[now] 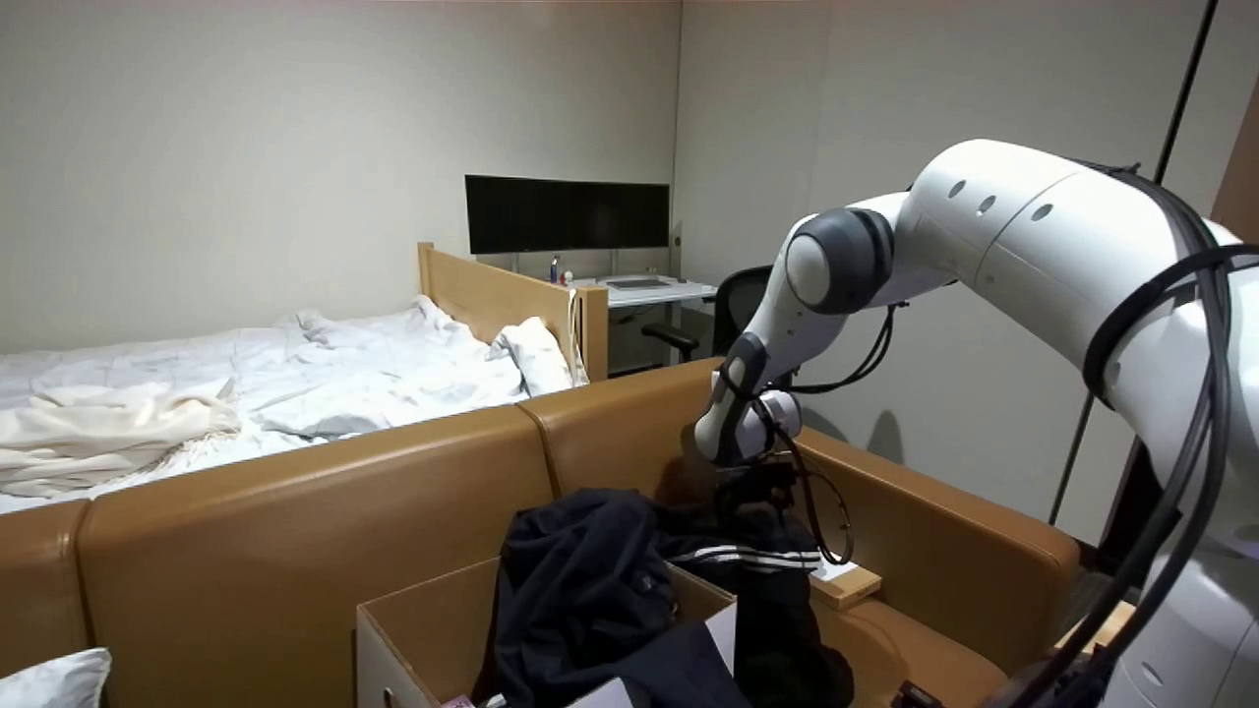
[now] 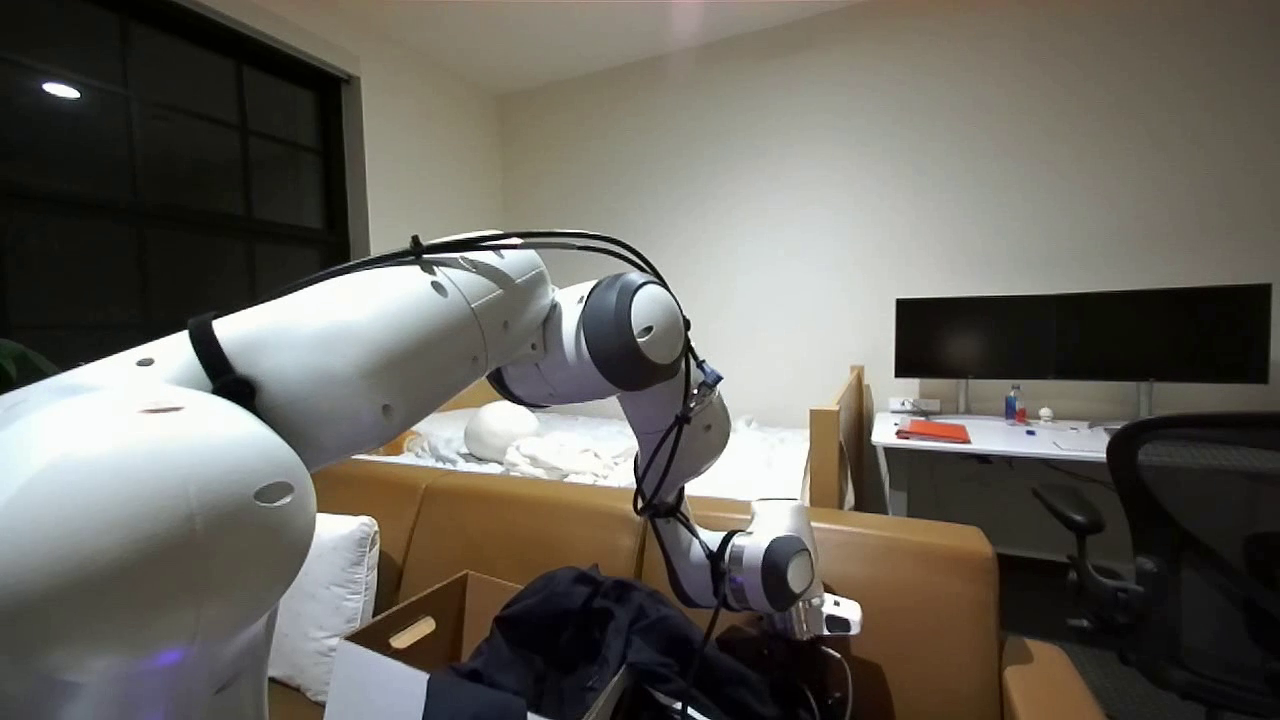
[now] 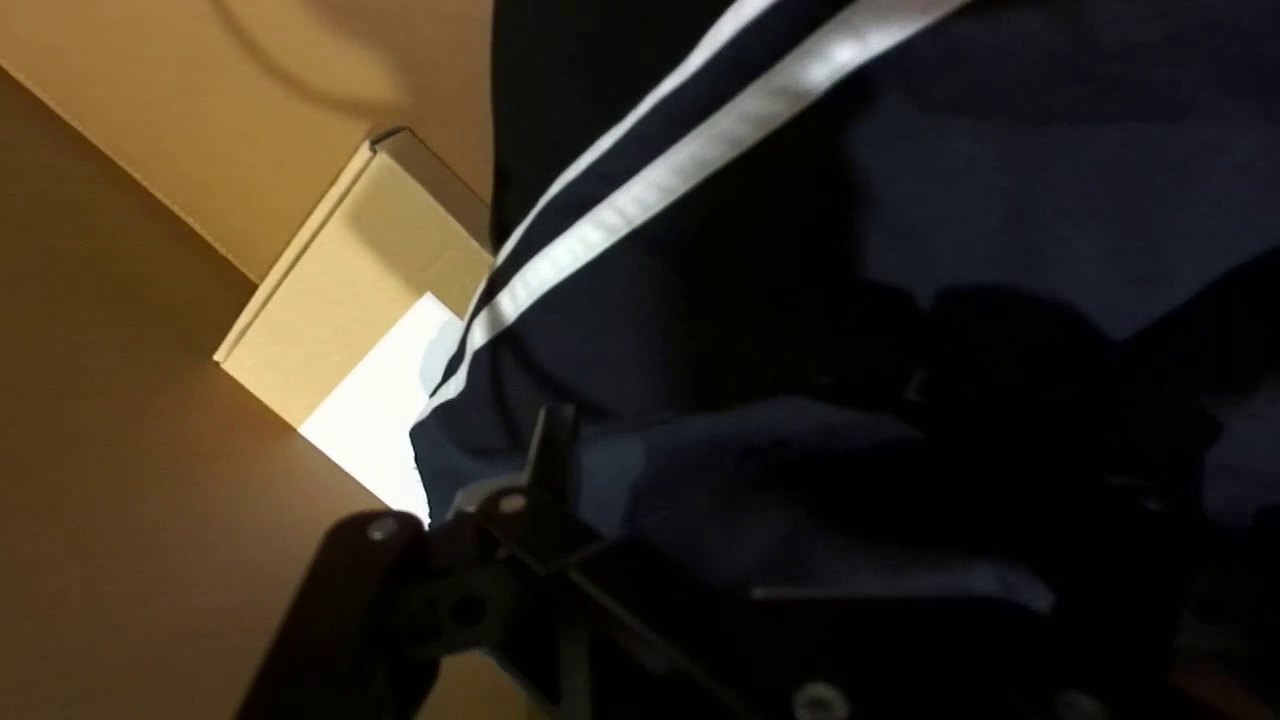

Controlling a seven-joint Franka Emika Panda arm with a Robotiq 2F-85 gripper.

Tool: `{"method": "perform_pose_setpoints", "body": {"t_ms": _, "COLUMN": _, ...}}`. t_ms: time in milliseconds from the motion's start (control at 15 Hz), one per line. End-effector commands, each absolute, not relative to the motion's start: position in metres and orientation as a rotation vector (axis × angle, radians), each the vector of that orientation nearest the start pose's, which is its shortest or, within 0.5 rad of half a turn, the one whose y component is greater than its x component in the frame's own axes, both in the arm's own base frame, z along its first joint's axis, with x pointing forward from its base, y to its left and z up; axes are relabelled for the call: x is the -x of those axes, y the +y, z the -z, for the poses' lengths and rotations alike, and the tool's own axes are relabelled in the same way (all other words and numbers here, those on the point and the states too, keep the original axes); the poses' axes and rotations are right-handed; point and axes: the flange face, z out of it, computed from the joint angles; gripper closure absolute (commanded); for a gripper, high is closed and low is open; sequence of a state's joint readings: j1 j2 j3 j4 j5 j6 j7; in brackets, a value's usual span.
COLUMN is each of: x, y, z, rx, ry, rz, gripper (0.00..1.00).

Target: Pick up the black cloth from the sofa and put it in the box

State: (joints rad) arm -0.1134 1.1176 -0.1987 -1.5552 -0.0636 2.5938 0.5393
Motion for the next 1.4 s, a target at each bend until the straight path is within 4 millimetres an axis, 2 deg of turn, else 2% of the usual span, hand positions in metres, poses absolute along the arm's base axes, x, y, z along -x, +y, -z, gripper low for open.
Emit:
{"method": "perform_pose_setpoints", "body": {"t_ms": 0, "x": -0.606, "y": -0.188, "z": -0.013, "rx": 3.123, "ry": 1.128, "rz": 0.03, "gripper": 0.0}}
{"method": "perform_pose_setpoints", "body": {"t_ms": 467, "x": -0.595, "y": -0.175, "z": -0.049, "rx": 3.064, "ry": 1.158, "rz": 0.202, "gripper": 0.0}}
{"method": "perform_pose_setpoints", "body": {"t_ms": 733, "x": -0.602, "y": -0.167, "z": -0.047, "rx": 3.081, "ry": 1.141, "rz": 0.17, "gripper": 0.0}}
{"method": "perform_pose_setpoints", "body": {"t_ms": 1000, "x": -0.613, "y": -0.161, "z": -0.032, "rx": 3.099, "ry": 1.134, "rz": 0.138, "gripper": 0.0}}
{"method": "perform_pose_setpoints", "body": {"t_ms": 1333, "x": -0.624, "y": -0.165, "z": -0.03, "rx": 3.082, "ry": 1.159, "rz": 0.162, "gripper": 0.0}}
